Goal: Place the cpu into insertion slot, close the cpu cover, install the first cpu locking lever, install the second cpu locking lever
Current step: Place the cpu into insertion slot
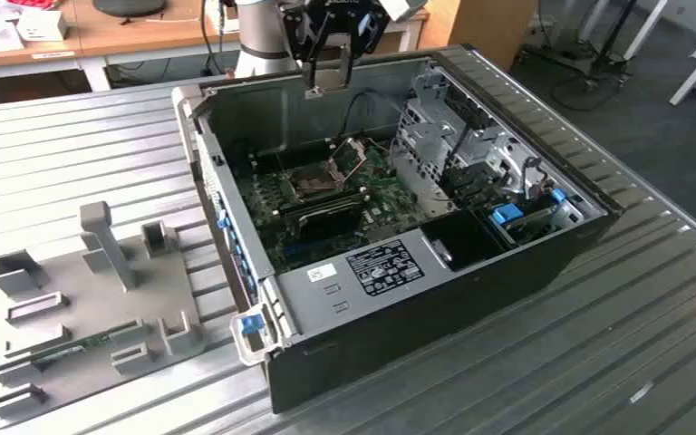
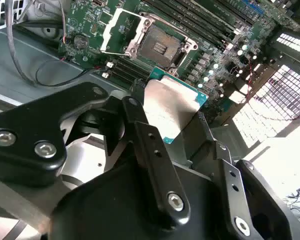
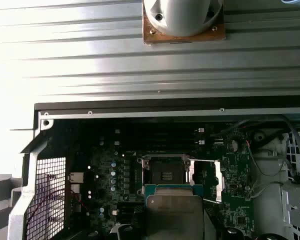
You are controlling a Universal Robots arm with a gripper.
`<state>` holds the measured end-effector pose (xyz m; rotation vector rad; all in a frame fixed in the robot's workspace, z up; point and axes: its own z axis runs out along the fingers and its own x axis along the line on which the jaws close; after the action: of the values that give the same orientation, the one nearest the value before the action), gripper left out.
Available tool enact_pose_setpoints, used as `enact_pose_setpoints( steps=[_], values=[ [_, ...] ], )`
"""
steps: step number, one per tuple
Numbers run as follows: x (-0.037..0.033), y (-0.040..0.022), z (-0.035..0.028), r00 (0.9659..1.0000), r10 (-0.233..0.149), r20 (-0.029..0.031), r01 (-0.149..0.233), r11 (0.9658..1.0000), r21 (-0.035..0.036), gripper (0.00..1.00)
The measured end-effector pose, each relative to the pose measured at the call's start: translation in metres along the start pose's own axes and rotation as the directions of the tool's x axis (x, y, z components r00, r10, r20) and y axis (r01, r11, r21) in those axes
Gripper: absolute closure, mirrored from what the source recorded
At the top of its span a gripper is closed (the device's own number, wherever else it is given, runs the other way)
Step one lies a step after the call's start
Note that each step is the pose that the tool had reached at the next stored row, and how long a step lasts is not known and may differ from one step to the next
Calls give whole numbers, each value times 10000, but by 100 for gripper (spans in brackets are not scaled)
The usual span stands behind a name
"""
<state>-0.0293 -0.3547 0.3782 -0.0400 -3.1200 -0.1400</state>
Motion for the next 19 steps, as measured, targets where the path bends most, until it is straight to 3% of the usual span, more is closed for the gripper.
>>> enact_pose_setpoints(
  steps=[19],
  values=[
    [0, -2, 25, 10000, 0, -1, 0, 10000, 1, 46]
  ],
)
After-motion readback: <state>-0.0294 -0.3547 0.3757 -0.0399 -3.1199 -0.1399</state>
